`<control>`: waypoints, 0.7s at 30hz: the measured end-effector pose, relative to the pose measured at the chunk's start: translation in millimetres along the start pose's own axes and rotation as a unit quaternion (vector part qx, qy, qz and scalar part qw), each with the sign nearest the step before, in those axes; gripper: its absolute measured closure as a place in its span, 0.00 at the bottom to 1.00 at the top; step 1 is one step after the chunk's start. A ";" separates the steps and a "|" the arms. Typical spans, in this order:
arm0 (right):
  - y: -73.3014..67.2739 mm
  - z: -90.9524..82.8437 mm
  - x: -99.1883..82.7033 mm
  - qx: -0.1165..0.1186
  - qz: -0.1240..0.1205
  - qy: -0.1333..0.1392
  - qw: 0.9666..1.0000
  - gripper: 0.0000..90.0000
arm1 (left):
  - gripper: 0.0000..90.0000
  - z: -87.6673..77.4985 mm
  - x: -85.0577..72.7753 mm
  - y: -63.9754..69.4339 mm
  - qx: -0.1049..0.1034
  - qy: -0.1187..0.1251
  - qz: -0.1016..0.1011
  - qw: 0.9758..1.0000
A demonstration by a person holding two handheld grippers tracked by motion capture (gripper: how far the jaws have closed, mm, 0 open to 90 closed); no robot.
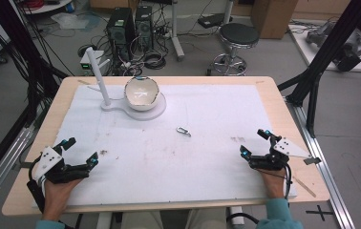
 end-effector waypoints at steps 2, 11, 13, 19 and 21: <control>1.1 0.3 0.5 0.000 -0.001 0.004 1.000 0.02 | 0.02 -0.2 0.0 -0.1 0.002 0.000 0.000 1.000; -0.6 -0.3 -0.2 0.000 0.003 -0.002 1.000 0.02 | 0.02 0.3 0.1 -0.4 0.002 0.002 -0.003 1.000; -0.6 -0.4 -0.2 0.000 0.003 -0.002 1.000 0.02 | 0.02 0.4 0.0 -0.4 0.001 -0.001 -0.001 1.000; 1.2 0.3 0.5 0.000 -0.004 0.003 1.000 0.02 | 0.02 0.5 -0.1 -0.4 0.002 -0.002 0.001 1.000; 1.1 0.2 0.5 0.000 -0.003 0.003 1.000 0.02 | 0.02 0.6 -0.1 -0.2 0.002 -0.002 0.000 1.000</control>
Point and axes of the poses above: each handheld gripper's, and its own axes: z roughly forward along the jaws, x roughly out of its top, y roughly to its right, the point moved 6 cm from there along z, roughly forward along the jaws, and after that the axes turned 7 degrees about -x, right-handed, at the moved point
